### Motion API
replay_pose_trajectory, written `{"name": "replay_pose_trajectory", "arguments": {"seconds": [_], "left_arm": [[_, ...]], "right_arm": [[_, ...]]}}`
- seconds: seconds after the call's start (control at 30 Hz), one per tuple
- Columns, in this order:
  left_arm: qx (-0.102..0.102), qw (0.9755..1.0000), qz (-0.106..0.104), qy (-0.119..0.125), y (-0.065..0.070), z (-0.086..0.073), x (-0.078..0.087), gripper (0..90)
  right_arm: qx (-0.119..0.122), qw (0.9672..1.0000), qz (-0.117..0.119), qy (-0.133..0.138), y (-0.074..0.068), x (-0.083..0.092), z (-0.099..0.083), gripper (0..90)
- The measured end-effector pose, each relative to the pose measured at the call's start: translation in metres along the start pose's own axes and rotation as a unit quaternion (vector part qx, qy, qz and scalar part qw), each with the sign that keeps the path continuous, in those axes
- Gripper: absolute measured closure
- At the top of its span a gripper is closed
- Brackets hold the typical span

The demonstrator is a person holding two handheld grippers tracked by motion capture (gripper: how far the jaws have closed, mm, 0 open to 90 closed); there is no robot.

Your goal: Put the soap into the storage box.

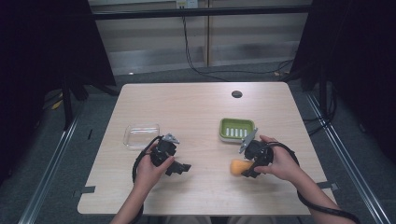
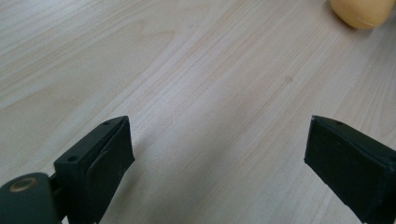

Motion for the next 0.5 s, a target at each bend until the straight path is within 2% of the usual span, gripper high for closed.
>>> {"name": "replay_pose_trajectory", "arguments": {"seconds": [0.03,0.07,0.13,0.2,0.23,0.43,0.5], "left_arm": [[-0.003,1.0,-0.001,-0.004,-0.0003,-0.0003,0.0006,7.7],[-0.019,0.9997,0.0,-0.015,-0.0023,-0.0013,0.002,7.7],[-0.019,0.9997,-0.001,-0.015,-0.0022,-0.0013,0.0021,7.7],[-0.012,0.9999,0.0,-0.01,-0.0014,-0.0009,0.0015,7.7],[0.002,1.0,-0.002,0.001,0.0004,0.0,0.0003,7.7],[-0.003,1.0,-0.002,-0.001,-0.0002,-0.0001,0.0007,7.7],[-0.002,1.0,-0.001,0.002,0.0002,0.0004,0.0003,7.7]], "right_arm": [[0.006,1.0,0.0,0.0,0.0005,-0.0005,0.0003,32.0],[0.004,1.0,0.0,-0.003,0.0001,-0.0001,0.0003,33.2],[0.004,1.0,0.001,-0.004,-0.0003,-0.0006,0.0007,33.3],[-0.006,0.9999,0.004,-0.009,-0.0017,-0.0008,0.0003,34.0],[0.0,1.0,0.002,-0.01,-0.0006,-0.0014,0.0006,34.8],[0.001,0.9999,0.003,-0.016,0.0004,-0.0044,0.0005,36.7],[-0.01,0.9996,0.006,-0.024,-0.0013,-0.0053,-0.0001,37.8]]}}
Point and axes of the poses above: each handheld gripper's, and its own axes: x roughly backward along the jaws, z roughly out of its top, y roughly to its right, the point moved 6 cm from there along -x, roughly forward along the jaws, and after that the axes turned 1 degree about -y, right-handed, at the moved point
